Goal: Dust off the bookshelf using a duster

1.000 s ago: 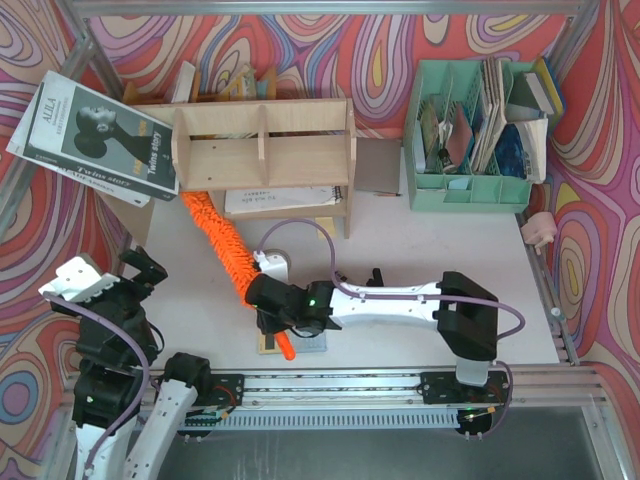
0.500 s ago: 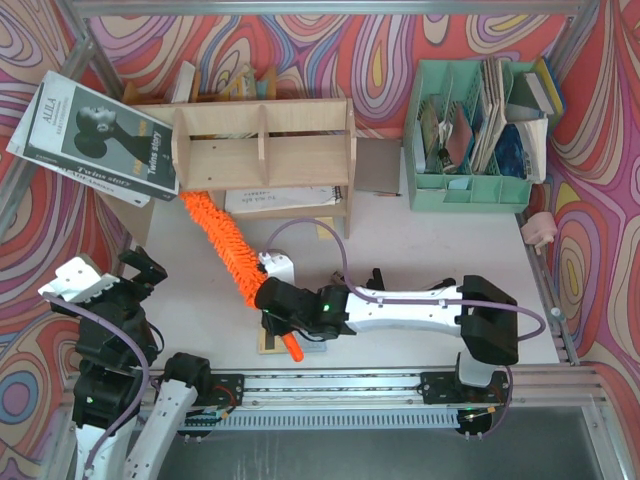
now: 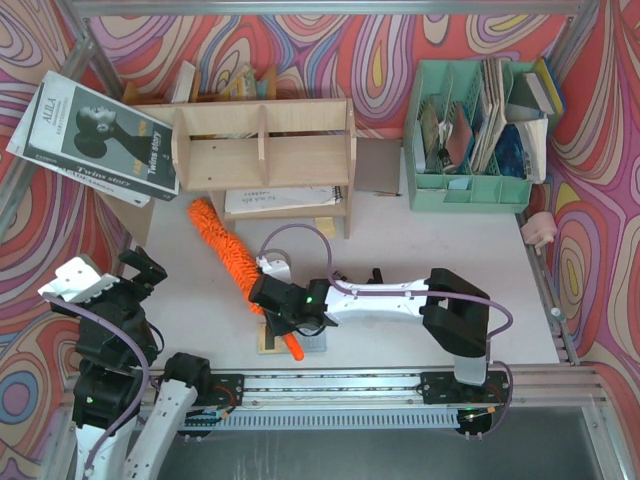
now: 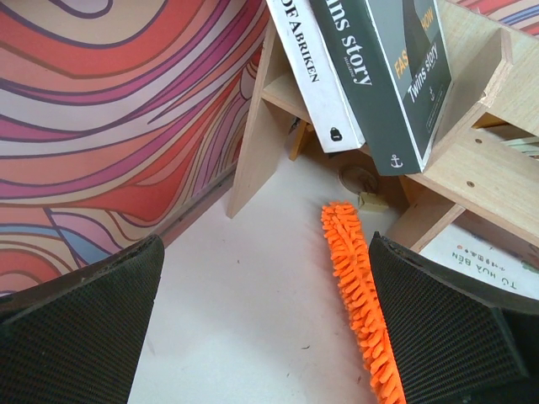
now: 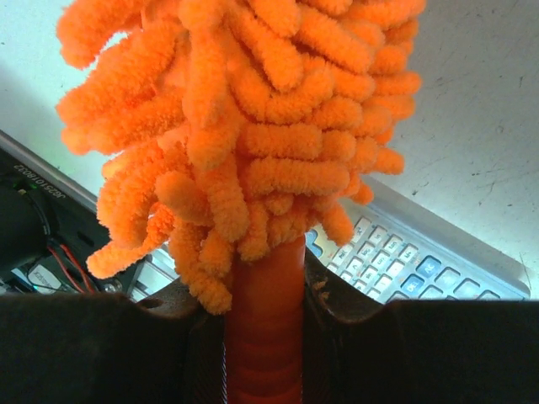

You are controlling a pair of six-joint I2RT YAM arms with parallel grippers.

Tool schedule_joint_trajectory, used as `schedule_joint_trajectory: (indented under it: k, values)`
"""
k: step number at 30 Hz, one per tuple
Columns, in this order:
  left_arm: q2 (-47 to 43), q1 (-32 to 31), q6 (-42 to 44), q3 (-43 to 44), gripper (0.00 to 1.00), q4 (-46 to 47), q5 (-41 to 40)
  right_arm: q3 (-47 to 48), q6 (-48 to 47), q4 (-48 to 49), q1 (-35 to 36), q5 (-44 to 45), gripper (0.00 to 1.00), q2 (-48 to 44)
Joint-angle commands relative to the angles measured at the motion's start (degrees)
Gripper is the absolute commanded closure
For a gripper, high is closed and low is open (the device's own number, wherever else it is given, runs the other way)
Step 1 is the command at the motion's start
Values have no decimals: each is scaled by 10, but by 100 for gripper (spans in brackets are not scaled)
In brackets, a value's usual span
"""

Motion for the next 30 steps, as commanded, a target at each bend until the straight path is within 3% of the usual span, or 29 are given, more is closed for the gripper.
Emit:
schedule_joint_trajectory:
  k: [1,17,23,30]
  values:
    - [-2,3,5,-5,2,10,-11,38,-3,-3,-4,31,100,-14]
    - [-56,3,-2,-10,2,14,-98,156,-117,100,53,11,100,47]
    - [-61,3,-5,-12,1,15,-128,153,-102,85,49,9,100,68]
    - [-53,3,-5,-11,2,13,-130,139,-73,74,14,-74,100,101]
